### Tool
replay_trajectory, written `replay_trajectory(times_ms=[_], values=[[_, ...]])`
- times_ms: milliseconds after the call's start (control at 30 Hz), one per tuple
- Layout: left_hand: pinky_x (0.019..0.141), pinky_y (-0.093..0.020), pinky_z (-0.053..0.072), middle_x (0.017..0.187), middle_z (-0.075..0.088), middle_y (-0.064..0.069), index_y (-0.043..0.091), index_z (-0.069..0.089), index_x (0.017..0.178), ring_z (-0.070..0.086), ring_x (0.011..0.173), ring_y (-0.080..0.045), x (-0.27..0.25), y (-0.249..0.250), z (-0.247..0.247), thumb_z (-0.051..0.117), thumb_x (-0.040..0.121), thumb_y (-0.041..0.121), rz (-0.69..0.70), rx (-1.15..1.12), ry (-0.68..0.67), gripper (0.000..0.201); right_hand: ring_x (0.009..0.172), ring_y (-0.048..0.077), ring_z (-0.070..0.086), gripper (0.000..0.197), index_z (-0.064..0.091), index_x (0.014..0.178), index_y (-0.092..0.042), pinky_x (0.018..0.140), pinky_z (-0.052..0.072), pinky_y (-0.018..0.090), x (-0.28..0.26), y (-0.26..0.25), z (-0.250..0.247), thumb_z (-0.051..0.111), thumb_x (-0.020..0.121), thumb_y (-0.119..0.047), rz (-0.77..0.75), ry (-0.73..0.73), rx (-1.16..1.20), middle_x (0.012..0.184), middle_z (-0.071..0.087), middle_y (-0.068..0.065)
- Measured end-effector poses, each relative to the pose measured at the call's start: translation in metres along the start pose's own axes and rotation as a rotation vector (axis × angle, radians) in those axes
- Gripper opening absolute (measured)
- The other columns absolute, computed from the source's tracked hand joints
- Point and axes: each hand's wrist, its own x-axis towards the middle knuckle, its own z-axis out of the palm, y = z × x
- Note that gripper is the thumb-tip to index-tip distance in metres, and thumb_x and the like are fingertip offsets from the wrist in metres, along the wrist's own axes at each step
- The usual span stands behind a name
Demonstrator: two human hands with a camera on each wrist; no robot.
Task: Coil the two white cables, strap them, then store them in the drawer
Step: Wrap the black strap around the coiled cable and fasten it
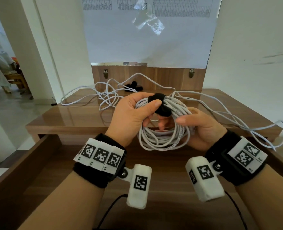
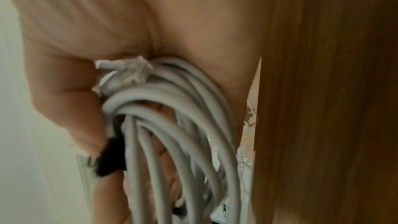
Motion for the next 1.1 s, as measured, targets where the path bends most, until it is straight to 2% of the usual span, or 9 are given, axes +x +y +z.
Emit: replay_trajectory(times_ms=[133, 233, 333, 433, 600, 700, 833, 967, 1100], values=[[0.045, -0.022, 0.038, 0.060, 0.056, -0.003, 0.008, 0.069, 0.104, 0.043, 0.045, -0.014, -0.001, -0.002, 0.002, 0.068, 0.086, 0.023, -0.025, 0.021, 0.035, 0.024, 0.079, 0.027, 0.068, 0.038, 0.062, 0.109, 0.003, 0.086, 0.056, 0.044, 0.002, 0.001, 0.006, 0.067, 0.072, 0.007, -0.042, 0.147, -0.188, 0.086, 0.069, 0.015], [0.045, -0.021, 0.038, 0.058, 0.054, 0.001, 0.002, 0.067, 0.105, 0.042, 0.045, -0.013, -0.001, -0.005, 0.005, 0.062, 0.092, 0.017, -0.059, 0.037, 0.045, 0.020, 0.058, 0.018, 0.063, 0.024, 0.067, 0.094, -0.002, 0.061, 0.056, 0.028, 0.003, 0.001, 0.011, 0.071, 0.071, -0.008, -0.074, 0.273, -0.266, 0.066, 0.065, 0.008], [0.045, -0.020, 0.038, 0.060, 0.053, -0.001, -0.005, 0.063, 0.107, 0.043, 0.046, -0.012, -0.002, -0.007, 0.008, 0.058, 0.096, 0.018, -0.103, 0.044, 0.040, 0.026, 0.050, 0.019, 0.055, 0.021, 0.068, 0.075, -0.005, 0.060, 0.050, 0.034, 0.006, 0.005, 0.013, 0.073, 0.068, -0.024, -0.124, 0.409, -0.324, 0.058, 0.058, 0.009], [0.044, -0.020, 0.038, 0.060, 0.053, -0.004, -0.005, 0.062, 0.105, 0.043, 0.045, -0.012, -0.004, -0.008, 0.012, 0.059, 0.095, 0.017, -0.143, 0.071, 0.010, 0.024, 0.051, 0.021, 0.057, 0.041, 0.070, 0.081, 0.002, 0.056, 0.052, 0.032, 0.007, 0.004, 0.010, 0.076, 0.065, -0.036, -0.159, 0.496, -0.477, 0.063, 0.063, 0.014], [0.043, -0.019, 0.037, 0.060, 0.052, -0.005, 0.004, 0.063, 0.097, 0.043, 0.044, -0.008, -0.009, -0.014, 0.025, 0.059, 0.096, 0.017, -0.227, 0.059, -0.025, 0.013, 0.055, 0.022, 0.062, 0.050, 0.071, 0.085, 0.000, 0.055, 0.052, 0.026, 0.003, -0.005, 0.000, 0.073, 0.065, -0.046, -0.119, 0.467, -0.706, 0.074, 0.070, 0.020], [0.044, -0.017, 0.037, 0.061, 0.051, -0.005, 0.000, 0.060, 0.102, 0.042, 0.046, -0.009, -0.009, -0.012, 0.022, 0.051, 0.099, 0.019, -0.228, -0.093, -0.026, 0.022, 0.050, 0.019, 0.059, 0.048, 0.070, 0.080, 0.001, 0.053, 0.048, 0.025, 0.004, -0.005, 0.004, 0.070, 0.073, -0.046, -0.134, 0.447, -0.789, 0.065, 0.068, 0.018], [0.048, -0.019, 0.041, 0.069, 0.056, -0.003, -0.001, 0.058, 0.110, 0.045, 0.051, -0.010, -0.011, -0.008, 0.023, 0.066, 0.082, 0.012, -0.162, -0.089, -0.113, 0.032, 0.042, 0.013, 0.051, 0.048, 0.065, 0.069, 0.004, 0.044, 0.040, 0.018, 0.003, -0.008, 0.004, 0.069, 0.081, -0.042, -0.193, 0.480, -0.826, 0.050, 0.058, 0.011], [0.049, -0.022, 0.043, 0.078, 0.056, -0.014, -0.001, 0.058, 0.110, 0.047, 0.056, -0.015, -0.009, -0.009, 0.022, 0.070, 0.079, 0.006, -0.155, -0.041, -0.107, 0.034, 0.039, 0.008, 0.049, 0.040, 0.063, 0.067, 0.003, 0.043, 0.039, 0.015, 0.004, -0.004, 0.004, 0.072, 0.081, -0.034, -0.211, 0.506, -0.741, 0.049, 0.055, 0.005], [0.067, -0.025, 0.055, 0.095, 0.069, -0.016, -0.006, 0.059, 0.114, 0.070, 0.079, -0.021, -0.009, -0.005, 0.021, 0.073, 0.078, 0.001, -0.110, -0.017, -0.090, 0.039, 0.050, 0.010, 0.056, 0.051, 0.065, 0.080, 0.007, 0.051, 0.046, 0.016, 0.005, -0.002, 0.007, 0.069, 0.073, -0.043, -0.189, 0.457, -0.690, 0.062, 0.061, 0.012]])
